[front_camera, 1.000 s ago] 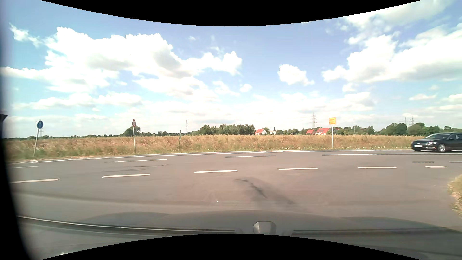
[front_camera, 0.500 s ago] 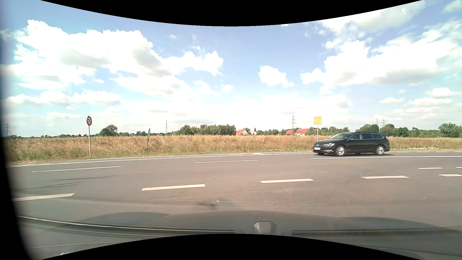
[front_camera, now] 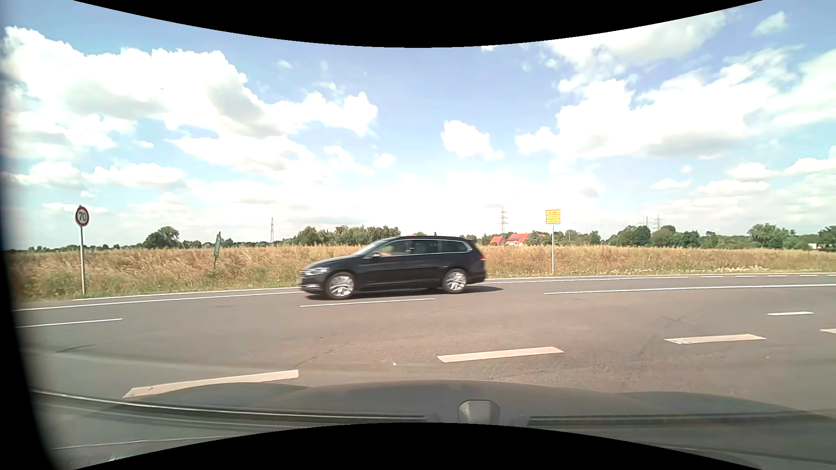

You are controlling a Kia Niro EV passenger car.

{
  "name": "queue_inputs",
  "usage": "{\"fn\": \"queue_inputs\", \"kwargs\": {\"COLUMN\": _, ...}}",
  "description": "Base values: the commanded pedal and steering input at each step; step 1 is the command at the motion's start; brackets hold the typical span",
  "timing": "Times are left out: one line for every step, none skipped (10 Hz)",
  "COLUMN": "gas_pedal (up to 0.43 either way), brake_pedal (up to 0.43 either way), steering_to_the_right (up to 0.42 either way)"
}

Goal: Follow the waypoints while adhering to traffic rules and regulations

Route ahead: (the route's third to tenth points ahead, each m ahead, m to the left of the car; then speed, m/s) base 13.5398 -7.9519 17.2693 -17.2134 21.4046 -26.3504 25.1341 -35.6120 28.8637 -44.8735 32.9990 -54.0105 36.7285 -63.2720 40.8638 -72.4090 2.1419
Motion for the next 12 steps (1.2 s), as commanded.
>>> {"fn": "queue_inputs", "kwargs": {"gas_pedal": 0.0, "brake_pedal": 0.323, "steering_to_the_right": 0.197}}
{"fn": "queue_inputs", "kwargs": {"gas_pedal": 0.0, "brake_pedal": 0.305, "steering_to_the_right": 0.198}}
{"fn": "queue_inputs", "kwargs": {"gas_pedal": 0.0, "brake_pedal": 0.293, "steering_to_the_right": 0.199}}
{"fn": "queue_inputs", "kwargs": {"gas_pedal": 0.0, "brake_pedal": 0.287, "steering_to_the_right": 0.199}}
{"fn": "queue_inputs", "kwargs": {"gas_pedal": 0.0, "brake_pedal": 0.287, "steering_to_the_right": 0.198}}
{"fn": "queue_inputs", "kwargs": {"gas_pedal": 0.0, "brake_pedal": 0.293, "steering_to_the_right": 0.198}}
{"fn": "queue_inputs", "kwargs": {"gas_pedal": 0.0, "brake_pedal": 0.293, "steering_to_the_right": 0.198}}
{"fn": "queue_inputs", "kwargs": {"gas_pedal": 0.0, "brake_pedal": 0.293, "steering_to_the_right": 0.199}}
{"fn": "queue_inputs", "kwargs": {"gas_pedal": 0.0, "brake_pedal": 0.274, "steering_to_the_right": 0.199}}
{"fn": "queue_inputs", "kwargs": {"gas_pedal": 0.0, "brake_pedal": 0.256, "steering_to_the_right": 0.198}}
{"fn": "queue_inputs", "kwargs": {"gas_pedal": 0.0, "brake_pedal": 0.256, "steering_to_the_right": 0.198}}
{"fn": "queue_inputs", "kwargs": {"gas_pedal": 0.0, "brake_pedal": 0.256, "steering_to_the_right": 0.198}}
